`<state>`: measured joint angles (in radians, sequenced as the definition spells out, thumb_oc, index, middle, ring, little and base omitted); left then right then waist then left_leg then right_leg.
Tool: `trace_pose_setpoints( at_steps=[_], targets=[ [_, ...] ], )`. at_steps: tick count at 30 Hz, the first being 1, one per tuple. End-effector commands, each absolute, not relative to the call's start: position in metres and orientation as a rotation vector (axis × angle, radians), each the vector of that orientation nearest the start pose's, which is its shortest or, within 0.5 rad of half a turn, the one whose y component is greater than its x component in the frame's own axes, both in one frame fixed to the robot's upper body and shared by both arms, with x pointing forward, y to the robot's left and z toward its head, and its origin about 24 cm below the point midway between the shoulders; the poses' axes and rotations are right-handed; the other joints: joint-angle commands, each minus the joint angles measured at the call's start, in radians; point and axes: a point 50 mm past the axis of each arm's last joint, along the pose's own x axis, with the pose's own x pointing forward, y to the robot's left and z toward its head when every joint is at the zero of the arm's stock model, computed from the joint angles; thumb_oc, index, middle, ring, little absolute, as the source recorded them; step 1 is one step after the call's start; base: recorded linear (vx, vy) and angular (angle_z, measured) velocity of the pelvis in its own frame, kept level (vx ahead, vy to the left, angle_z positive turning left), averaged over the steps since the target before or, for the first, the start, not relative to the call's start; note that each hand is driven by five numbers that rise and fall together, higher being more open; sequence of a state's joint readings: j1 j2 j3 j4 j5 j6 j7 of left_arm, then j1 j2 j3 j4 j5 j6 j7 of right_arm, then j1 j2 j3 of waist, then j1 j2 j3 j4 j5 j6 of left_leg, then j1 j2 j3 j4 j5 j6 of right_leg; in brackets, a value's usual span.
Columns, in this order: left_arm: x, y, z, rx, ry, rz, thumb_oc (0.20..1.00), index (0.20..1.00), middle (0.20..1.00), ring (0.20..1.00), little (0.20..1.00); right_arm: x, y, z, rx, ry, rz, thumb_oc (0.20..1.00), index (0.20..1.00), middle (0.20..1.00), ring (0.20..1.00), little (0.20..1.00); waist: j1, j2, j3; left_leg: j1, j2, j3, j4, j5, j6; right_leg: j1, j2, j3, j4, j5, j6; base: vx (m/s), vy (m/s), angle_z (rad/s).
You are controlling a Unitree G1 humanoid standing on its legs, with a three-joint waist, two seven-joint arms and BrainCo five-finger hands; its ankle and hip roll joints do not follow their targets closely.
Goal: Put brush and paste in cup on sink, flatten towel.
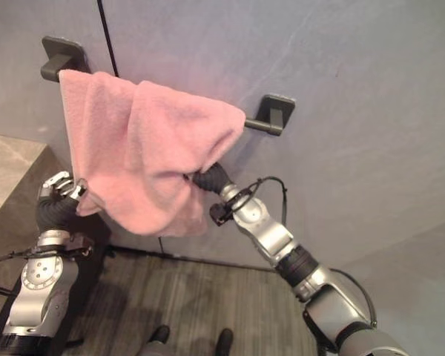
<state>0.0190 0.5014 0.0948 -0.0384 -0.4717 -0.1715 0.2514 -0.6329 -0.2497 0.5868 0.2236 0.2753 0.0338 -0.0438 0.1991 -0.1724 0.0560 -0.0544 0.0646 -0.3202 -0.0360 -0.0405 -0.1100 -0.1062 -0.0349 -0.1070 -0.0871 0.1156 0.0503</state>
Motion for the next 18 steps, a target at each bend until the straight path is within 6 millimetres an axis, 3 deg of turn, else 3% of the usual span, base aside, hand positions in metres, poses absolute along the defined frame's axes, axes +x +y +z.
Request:
trace_pose_setpoints(
  at_steps=[1, 3, 7, 8, 9, 10, 15, 18],
  targets=[
    [0.236, 0.278, 0.072, 0.047, -0.103, 0.341, 0.200, 0.200, 0.200, 0.200, 0.200, 0.329, -0.037, 0.144, -0.197, -0.288, 0.506, 0.881, 0.881, 0.881, 0.881, 0.881, -0.014, -0.003, -0.038, -0.018, -0.022, 0.004, -0.049, 0.017, 0.095, 0.048, -0.091, -0.032, 0.003, -0.071, 0.073, 0.00, 0.000, 0.00],
    [0.235, 0.278, 0.064, 0.047, -0.070, 0.347, 0.200, 0.200, 0.200, 0.200, 0.200, 0.330, -0.039, 0.135, -0.207, -0.256, 0.485, 1.000, 1.000, 1.000, 1.000, 1.000, -0.015, 0.002, -0.041, -0.018, -0.023, 0.004, -0.049, 0.018, 0.095, 0.051, -0.091, -0.035, 0.001, -0.074, 0.074, 0.00, 0.000, 0.00],
    [0.232, 0.283, 0.049, 0.070, 0.004, 0.374, 0.200, 0.200, 0.200, 0.200, 0.200, 0.332, -0.043, 0.120, -0.244, -0.206, 0.447, 1.000, 1.000, 1.000, 1.000, 1.000, -0.016, 0.011, -0.048, -0.016, -0.023, 0.006, -0.047, 0.018, 0.095, 0.054, -0.092, -0.037, 0.000, -0.078, 0.074, 0.00, 0.000, 0.00],
    [0.232, 0.283, 0.049, 0.071, 0.004, 0.375, 0.429, 0.429, 0.429, 0.429, 0.429, 0.332, -0.043, 0.120, -0.244, -0.206, 0.447, 1.000, 1.000, 1.000, 1.000, 1.000, -0.016, 0.011, -0.048, -0.016, -0.022, 0.007, -0.047, 0.018, 0.095, 0.054, -0.091, -0.036, 0.000, -0.078, 0.074, 0.00, 0.000, 0.00],
    [0.230, 0.285, 0.045, 0.087, 0.027, 0.386, 0.592, 0.592, 0.592, 0.592, 0.592, 0.333, -0.045, 0.117, -0.262, -0.198, 0.434, 1.000, 1.000, 1.000, 1.000, 1.000, -0.016, 0.013, -0.048, -0.014, -0.022, 0.007, -0.047, 0.018, 0.095, 0.055, -0.091, -0.035, 0.000, -0.079, 0.074, 0.00, 0.000, 0.00],
    [0.228, 0.287, 0.040, 0.108, 0.056, 0.391, 1.000, 1.000, 1.000, 1.000, 1.000, 0.333, -0.047, 0.112, -0.278, -0.181, 0.426, 1.000, 1.000, 1.000, 1.000, 1.000, -0.018, 0.016, -0.050, -0.011, -0.019, 0.007, -0.047, 0.018, 0.094, 0.058, -0.090, -0.035, 0.000, -0.080, 0.074, 0.00, 0.000, 0.00],
    [0.220, 0.292, 0.023, 0.195, 0.157, 0.380, 1.000, 1.000, 1.000, 1.000, 1.000, 0.333, -0.060, 0.104, -0.331, -0.153, 0.404, 1.000, 1.000, 1.000, 1.000, 1.000, -0.025, 0.024, -0.052, -0.008, -0.017, 0.009, -0.047, 0.016, 0.092, 0.063, -0.088, -0.038, 0.000, -0.082, 0.074, 0.00, 0.000, 0.00],
    [0.204, 0.297, 0.003, 0.264, 0.284, 0.348, 1.000, 1.000, 1.000, 1.000, 1.000, 0.330, -0.076, 0.104, -0.345, -0.160, 0.394, 1.000, 1.000, 1.000, 1.000, 1.000, -0.034, 0.038, -0.055, -0.002, -0.015, 0.014, -0.045, 0.016, 0.090, 0.069, -0.088, -0.038, 0.002, -0.085, 0.074, 0.00, 0.000, 0.00]
  ],
)
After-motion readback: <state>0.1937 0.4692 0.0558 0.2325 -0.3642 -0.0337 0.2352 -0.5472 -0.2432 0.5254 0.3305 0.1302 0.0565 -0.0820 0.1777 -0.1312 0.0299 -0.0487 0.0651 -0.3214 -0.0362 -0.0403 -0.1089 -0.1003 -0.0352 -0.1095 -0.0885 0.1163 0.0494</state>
